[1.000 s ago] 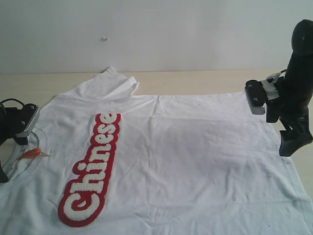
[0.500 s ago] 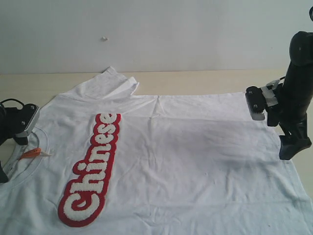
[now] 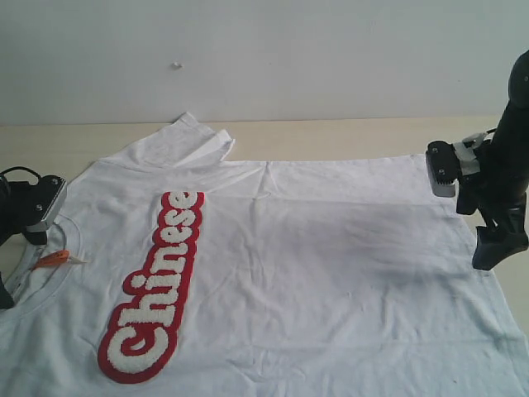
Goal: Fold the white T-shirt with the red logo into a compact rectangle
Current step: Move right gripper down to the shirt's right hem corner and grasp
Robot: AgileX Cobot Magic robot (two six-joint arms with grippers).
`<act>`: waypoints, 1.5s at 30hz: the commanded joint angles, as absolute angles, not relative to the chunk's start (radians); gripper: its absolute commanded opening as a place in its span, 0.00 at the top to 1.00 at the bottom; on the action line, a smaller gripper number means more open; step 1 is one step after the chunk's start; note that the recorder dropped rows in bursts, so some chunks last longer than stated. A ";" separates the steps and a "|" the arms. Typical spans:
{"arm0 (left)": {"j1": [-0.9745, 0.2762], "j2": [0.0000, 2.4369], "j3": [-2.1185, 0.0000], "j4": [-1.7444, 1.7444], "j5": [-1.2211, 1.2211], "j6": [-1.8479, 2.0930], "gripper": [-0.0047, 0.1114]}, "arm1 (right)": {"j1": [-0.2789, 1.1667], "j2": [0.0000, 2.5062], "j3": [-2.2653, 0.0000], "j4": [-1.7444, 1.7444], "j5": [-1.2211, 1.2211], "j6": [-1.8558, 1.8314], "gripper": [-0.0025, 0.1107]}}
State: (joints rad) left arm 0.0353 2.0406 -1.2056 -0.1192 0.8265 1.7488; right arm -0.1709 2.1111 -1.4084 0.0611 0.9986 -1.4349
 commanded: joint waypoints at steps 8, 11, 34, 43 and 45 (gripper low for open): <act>0.035 2.070 -1.193 -0.111 0.778 1.748 0.06 | -0.174 2.160 -1.412 0.069 0.987 -1.455 0.05; 0.035 2.070 -1.193 -0.111 0.778 1.748 0.06 | -0.174 2.192 -1.412 0.064 0.967 -1.455 0.05; 0.035 2.070 -1.193 -0.111 0.778 1.748 0.06 | -0.174 2.211 -1.412 0.034 0.973 -1.453 0.05; 0.035 2.070 -1.193 -0.111 0.778 1.748 0.06 | -0.174 2.211 -1.412 0.034 0.973 -1.453 0.05; 0.035 2.070 -1.193 -0.111 0.778 1.748 0.06 | -0.174 2.211 -1.412 0.034 0.973 -1.453 0.05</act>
State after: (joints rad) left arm 0.0353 2.0406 -1.2056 -0.1192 0.8265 1.7488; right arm -0.1709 2.1668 -1.4238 0.0502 0.9811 -1.4500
